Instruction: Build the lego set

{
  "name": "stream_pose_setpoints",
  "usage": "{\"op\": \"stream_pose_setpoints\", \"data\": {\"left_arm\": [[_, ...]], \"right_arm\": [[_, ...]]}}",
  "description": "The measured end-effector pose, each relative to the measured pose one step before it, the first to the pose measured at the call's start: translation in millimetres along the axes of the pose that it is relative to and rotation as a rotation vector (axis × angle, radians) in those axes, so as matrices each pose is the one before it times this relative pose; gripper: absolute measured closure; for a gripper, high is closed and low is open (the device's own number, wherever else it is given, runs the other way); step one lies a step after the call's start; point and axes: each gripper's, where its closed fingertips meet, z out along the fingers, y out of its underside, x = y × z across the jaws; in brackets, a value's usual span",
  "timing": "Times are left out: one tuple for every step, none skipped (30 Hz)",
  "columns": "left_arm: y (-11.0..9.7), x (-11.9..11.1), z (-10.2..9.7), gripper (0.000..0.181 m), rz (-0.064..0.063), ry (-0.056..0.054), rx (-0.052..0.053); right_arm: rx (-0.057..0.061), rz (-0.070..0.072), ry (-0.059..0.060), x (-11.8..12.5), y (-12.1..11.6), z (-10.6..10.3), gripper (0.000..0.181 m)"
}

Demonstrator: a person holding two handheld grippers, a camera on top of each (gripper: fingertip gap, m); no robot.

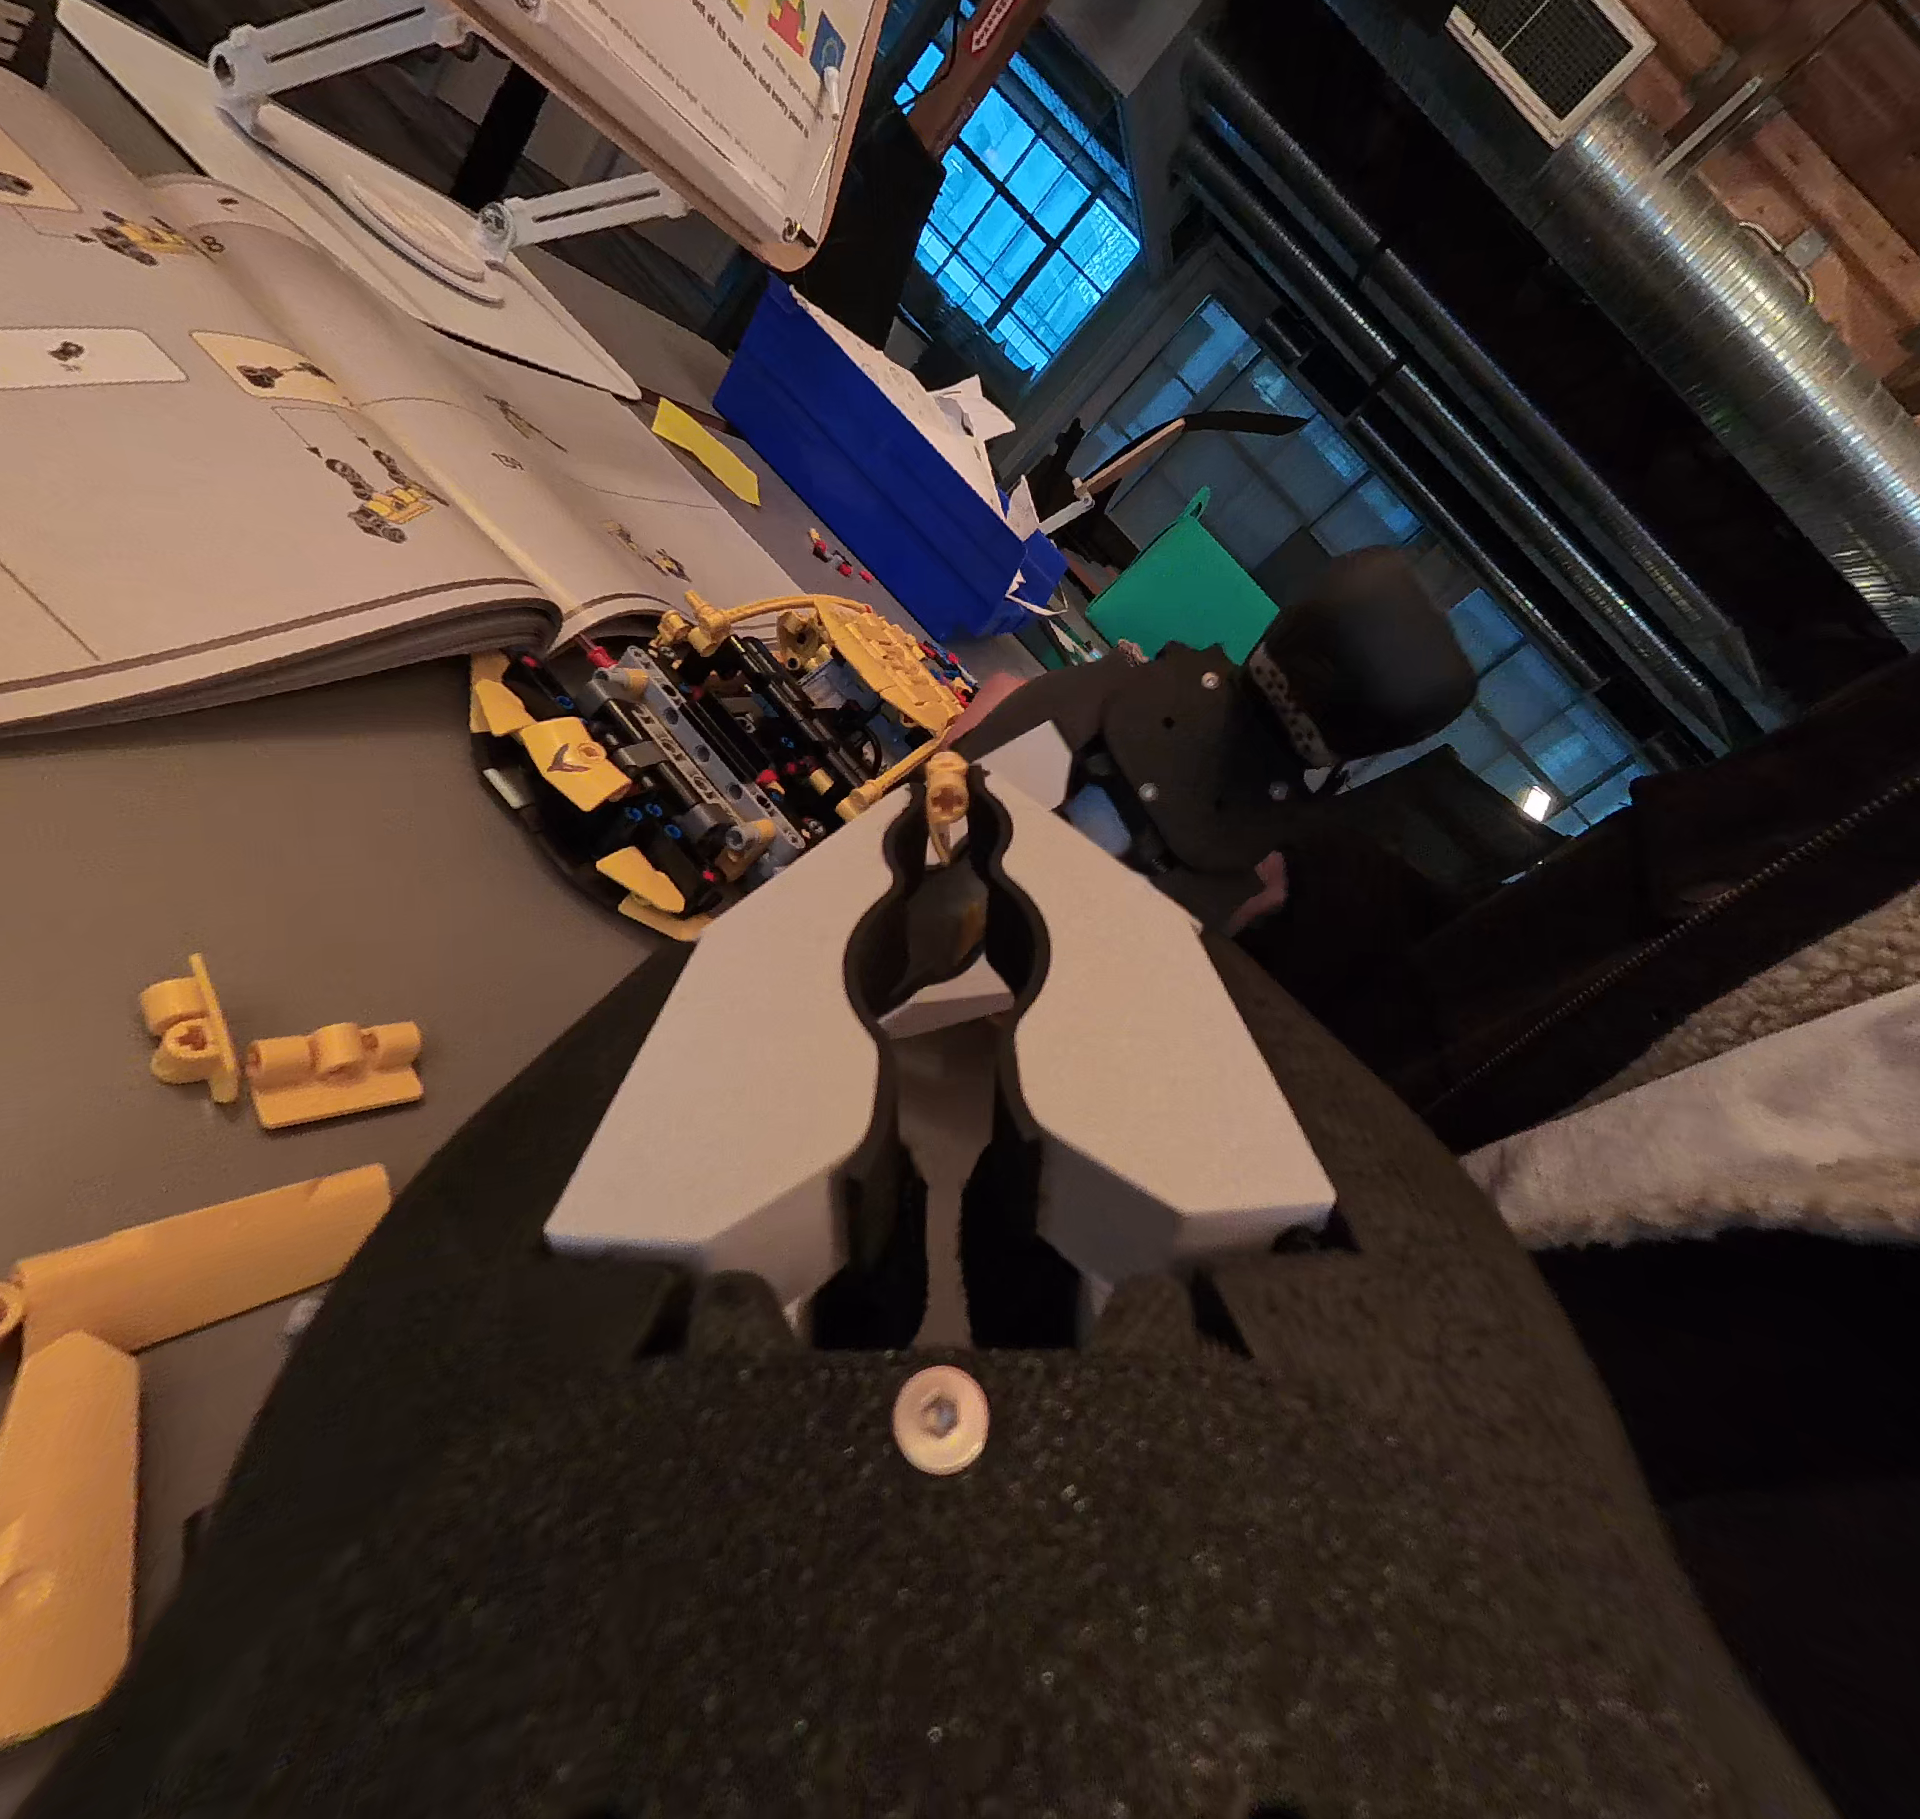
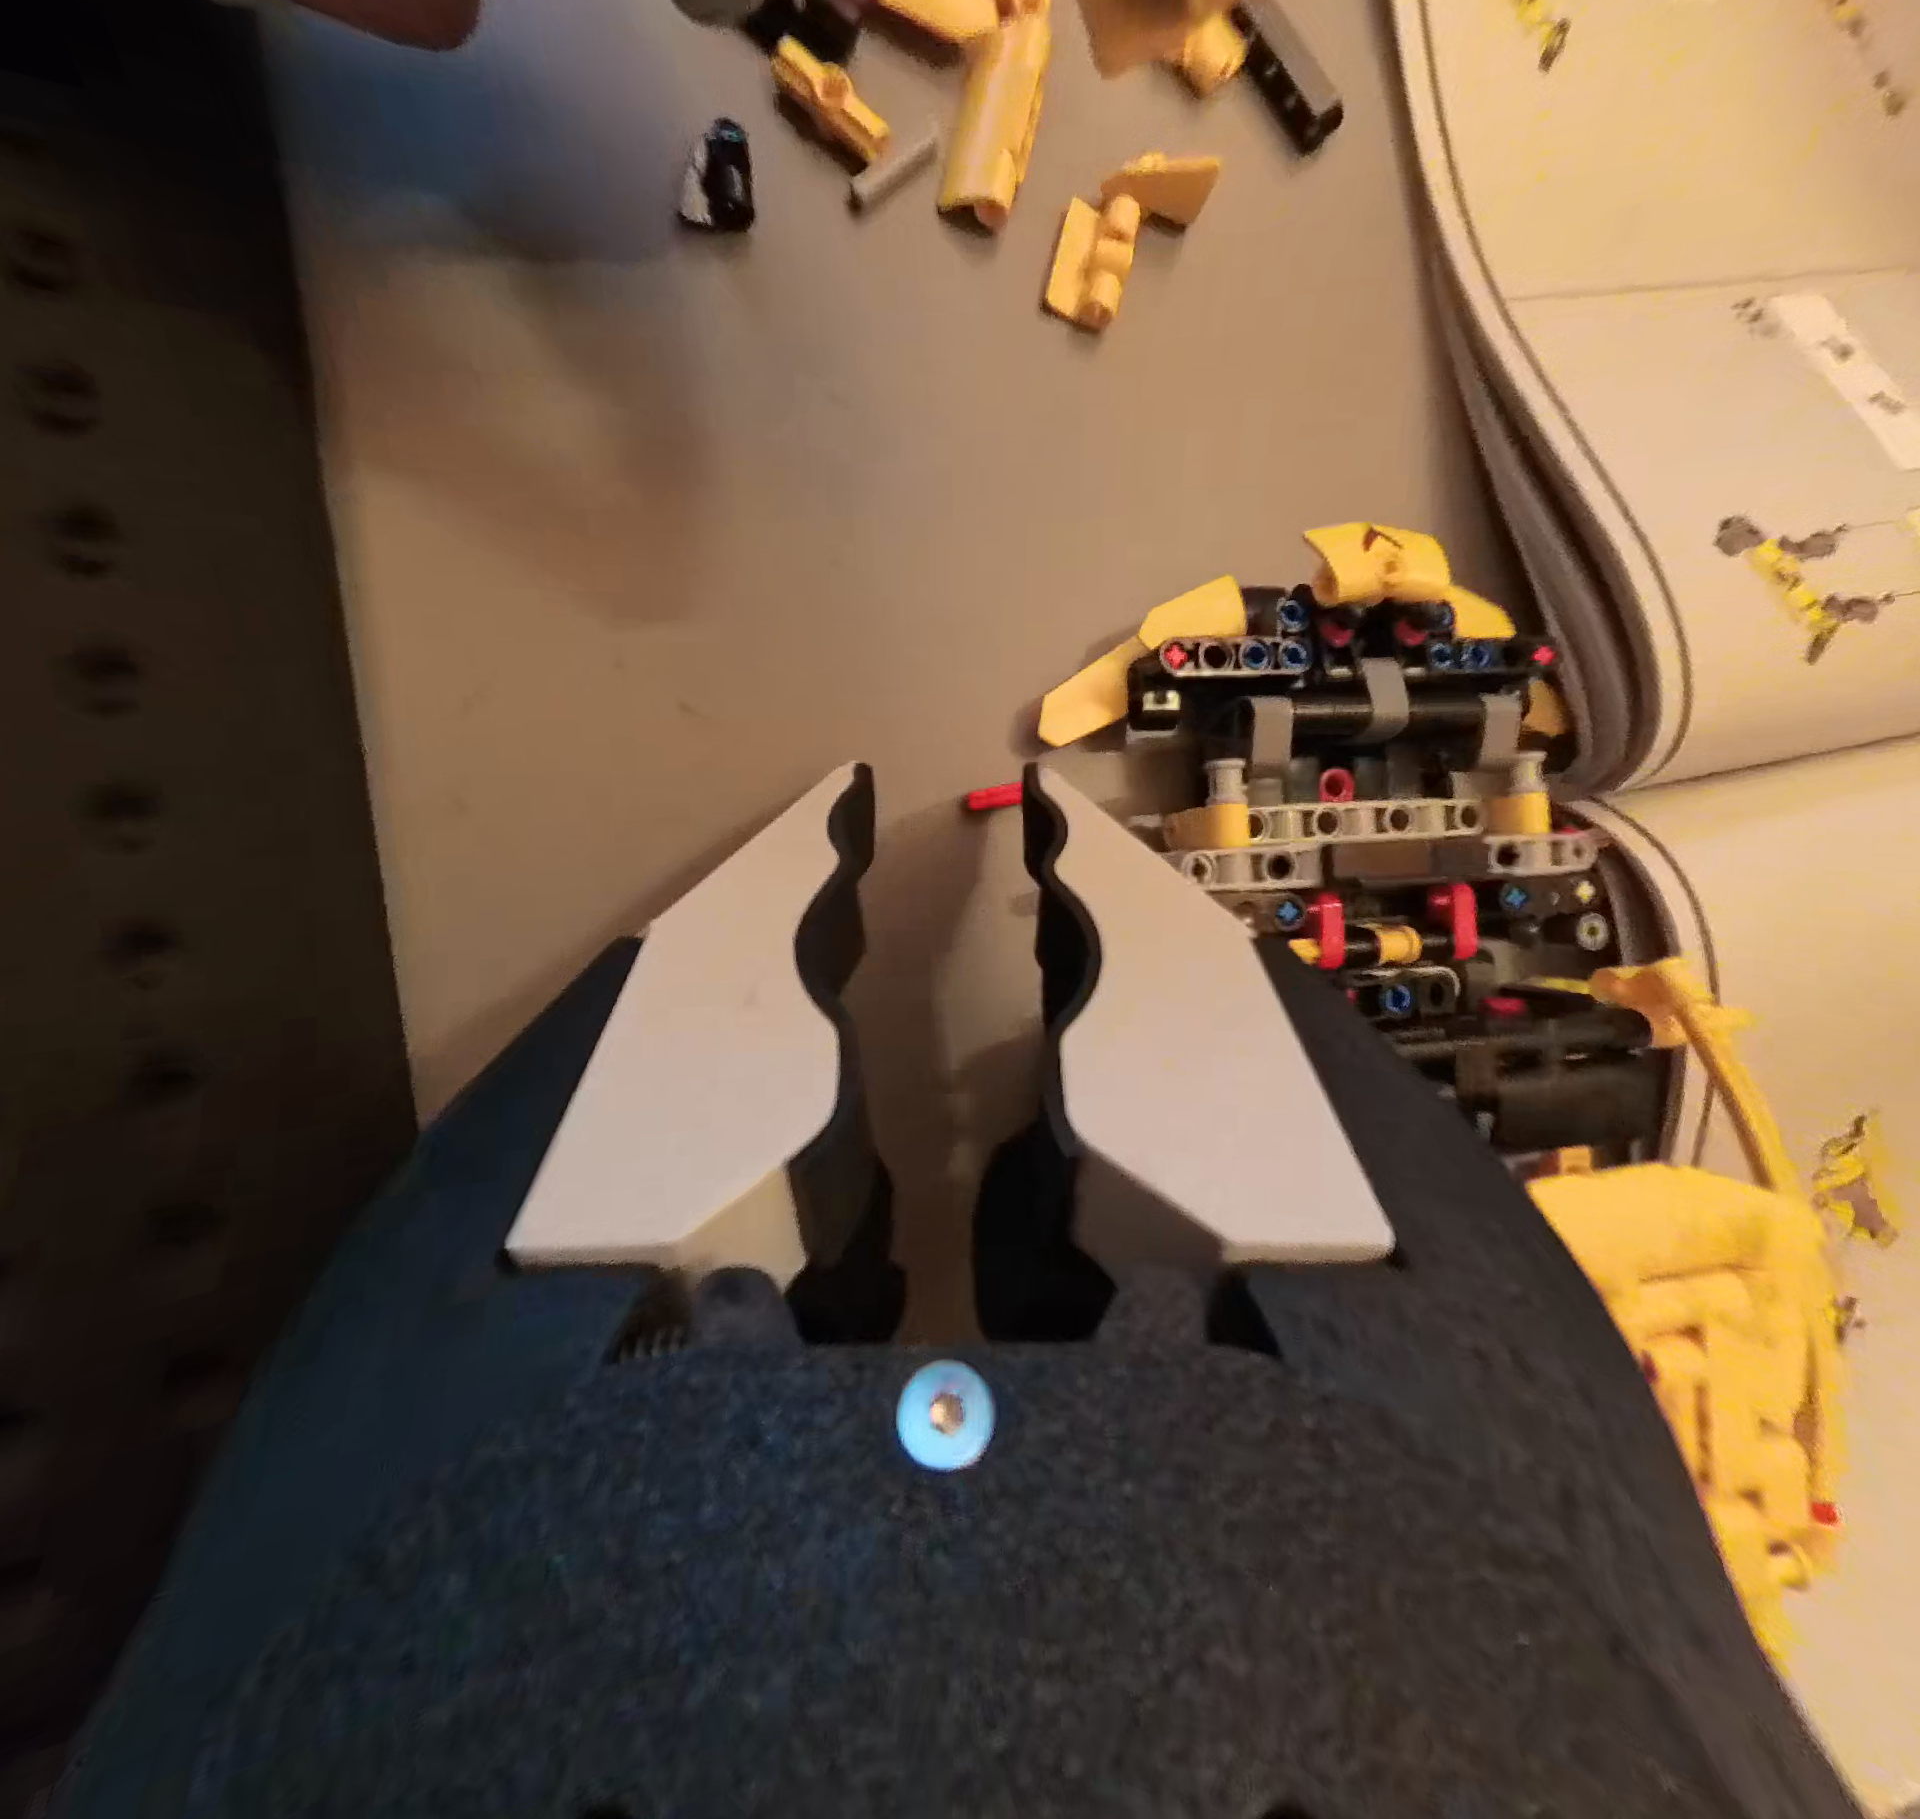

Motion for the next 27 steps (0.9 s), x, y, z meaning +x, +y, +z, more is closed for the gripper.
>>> {"op": "stream_pose_setpoints", "data": {"left_arm": [[-0.31, 0.83, -0.22, 0.175, -0.0007, 0.0036, 0.0020], [-0.25, 0.87, -0.20, 0.175, 0.0003, 0.0039, 0.0021], [-0.31, 0.96, -0.13, 0.175, 0.0014, 0.0031, 0.0024], [-0.17, 0.80, -0.16, 0.175, 0.0017, 0.0026, 0.0019], [0.04, 0.78, -0.11, 0.175, 0.0008, 0.0030, 0.0013], [0.08, 0.84, -0.06, 0.175, -0.0008, 0.0038, 0.0010], [0.11, 0.87, 0.09, 0.175, -0.0018, 0.0047, 0.0007], [0.15, 0.84, 0.07, 0.175, -0.0016, 0.0047, 0.0004], [0.05, 0.75, 0.09, 0.175, -0.0007, 0.0040, 0.0006], [0.03, 0.71, -0.21, 0.175, -0.0002, 0.0029, 0.0015], [-0.16, 0.51, -0.23, 0.175, -0.0008, 0.0020, 0.0030], [-0.37, 0.45, -0.36, 0.175, -0.0019, 0.0028, 0.0037], [-0.49, 0.48, -0.32, 0.175, -0.0027, 0.0038, 0.0035], [-0.28, 0.31, -0.25, 0.175, -0.0027, 0.0028, 0.0029], [-0.25, 0.24, -0.14, 0.175, -0.0017, 0.0021, 0.0015], [-0.03, 0.35, -0.05, 0.175, -0.0012, 0.0023, 0.0008], [0.18, 0.47, 0.14, 0.175, -0.0009, 0.0026, 0.0001], [0.42, 0.45, 0.24, 0.175, -0.0010, 0.0032, -0.0012], [0.52, 0.65, 0.43, 0.175, -0.0018, 0.0042, -0.0027], [0.68, 0.49, 0.50, 0.175, -0.0023, 0.0042, -0.0039], [0.74, 0.31, 0.47, 0.174, -0.0006, 0.0021, -0.0039], [0.40, 0.09, 0.22, 0.175, 0.0015, -0.0001, -0.0022], [-0.03, 0.04, -0.01, 0.175, 0.0014, -0.0012, 0.0002], [-0.18, -0.22, -0.28, 0.175, -0.0005, -0.0010, 0.0021], [-0.34, -0.23, -0.37, 0.175, -0.0019, -0.0005, 0.0029], [-0.42, -0.25, -0.33, 0.175, -0.0018, -0.0004, 0.0024], [-0.31, -0.08, -0.05, 0.175, -0.0010, -0.0003, 0.0013]], "right_arm": [[-0.0350, 0.0172, 0.0225, 1.38, 3.09, 3.97, 0.152], [-0.0192, 0.0183, 0.0146, -0.19, 0.87, 2.98, 0.152], [-0.0053, 0.0223, 0.0067, -0.63, -0.51, 0.04, 0.151], [-0.0097, 0.0127, -0.0075, -2.46, 0.11, -0.04, 0.154], [0.0031, 0.0080, -0.0127, -3.00, -0.56, -0.09, 0.154], [0.0158, 0.0038, -0.0237, -4.47, -1.53, -0.25, 0.154], [0.0225, 0.0041, -0.0349, -6.02, -1.88, -0.45, 0.155], [0.0202, 0.0032, -0.0395, -6.31, -1.47, -0.54, 0.157], [0.0076, 0.0007, -0.0244, -3.84, 0.09, -0.59, 0.157], [0.0015, -0.0126, -0.0247, -4.11, 0.60, -0.80, 0.159], [0.0004, -0.0120, -0.0163, -3.00, 0.49, -0.90, 0.159], [0.0078, -0.0020, -0.0099, -1.83, -0.59, -0.93, 0.159], [0.0210, 0.0028, -0.0106, -2.15, -2.64, -1.75, 0.158], [0.0269, 0.0090, 0.0148, 0.92, -3.33, -2.75, 0.158], [0.0205, 0.0059, 0.0213, 1.55, -2.14, -2.90, 0.159], [0.0057, -0.0058, 0.0158, 0.57, 0.08, -1.97, 0.159], [-0.0060, -0.0163, 0.0290, 2.49, 2.24, -1.19, 0.159], [-0.0185, -0.0237, 0.0263, 2.30, 4.34, -0.19, 0.159], [-0.0221, -0.0207, 0.0166, 1.32, 4.54, 1.21, 0.159], [-0.0212, -0.0039, 0.0130, 1.81, 3.99, 2.31, 0.159], [-0.0209, 0.0075, -0.0238, -2.83, 3.39, 2.77, 0.161], [-0.0008, 0.0213, -0.0413, -4.68, -0.47, 1.51, 0.166], [0.0216, 0.0301, -0.0357, -3.97, -3.89, 0.82, 0.163], [0.0136, 0.0190, -0.0187, -1.66, -2.98, 1.61, 0.159], [0.0073, 0.0016, -0.0029, 0.13, -2.02, 1.88, 0.157], [0.0070, -0.0086, 0.0081, 1.39, -1.99, 1.62, 0.157], [0.0024, -0.0087, 0.0059, 0.95, -1.63, 1.39, 0.157]]}}
